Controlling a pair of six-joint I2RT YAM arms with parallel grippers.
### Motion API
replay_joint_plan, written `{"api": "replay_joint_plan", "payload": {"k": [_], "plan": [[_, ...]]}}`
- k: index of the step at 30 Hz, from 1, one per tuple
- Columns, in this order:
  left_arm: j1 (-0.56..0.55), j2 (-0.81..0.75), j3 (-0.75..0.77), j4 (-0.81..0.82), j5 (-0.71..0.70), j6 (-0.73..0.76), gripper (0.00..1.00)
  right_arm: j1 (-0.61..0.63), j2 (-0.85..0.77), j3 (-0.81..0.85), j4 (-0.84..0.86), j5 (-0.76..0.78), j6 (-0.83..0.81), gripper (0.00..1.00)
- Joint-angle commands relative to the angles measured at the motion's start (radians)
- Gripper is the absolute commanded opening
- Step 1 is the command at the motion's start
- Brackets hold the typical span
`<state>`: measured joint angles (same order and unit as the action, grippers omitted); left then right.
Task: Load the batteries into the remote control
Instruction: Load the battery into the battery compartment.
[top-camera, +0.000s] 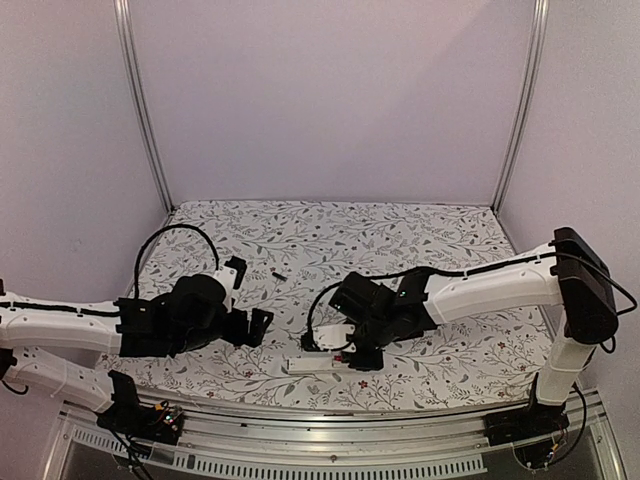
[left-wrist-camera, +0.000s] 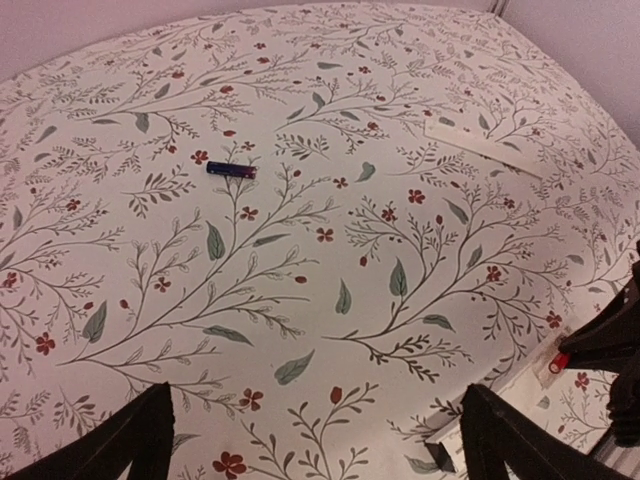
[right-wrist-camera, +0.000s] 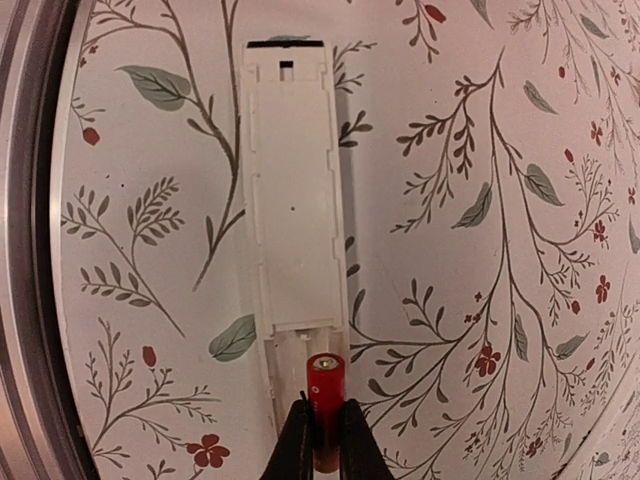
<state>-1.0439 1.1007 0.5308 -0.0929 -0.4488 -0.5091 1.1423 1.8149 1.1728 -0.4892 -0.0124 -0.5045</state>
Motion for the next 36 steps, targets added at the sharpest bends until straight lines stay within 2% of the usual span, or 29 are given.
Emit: {"api": "replay_joint_plan", "payload": {"k": [1, 9, 36], "plan": [[0.015, 0.010, -0.004, 0.013, -0.018, 0.026, 1.00, 0.028, -0.020, 0.024, -0.072, 0.006, 0.014, 0.02], [0.031, 0.045, 0.013, 0.004, 0.006, 0.049, 1.00, 0.029, -0.018, 0.021, -0.055, 0.068, 0.024, 0.02], [0.055, 0.123, 0.061, 0.008, 0.040, 0.086, 1.00, 0.028, 0.052, 0.050, -0.037, -0.014, -0.034, 0.05]]}}
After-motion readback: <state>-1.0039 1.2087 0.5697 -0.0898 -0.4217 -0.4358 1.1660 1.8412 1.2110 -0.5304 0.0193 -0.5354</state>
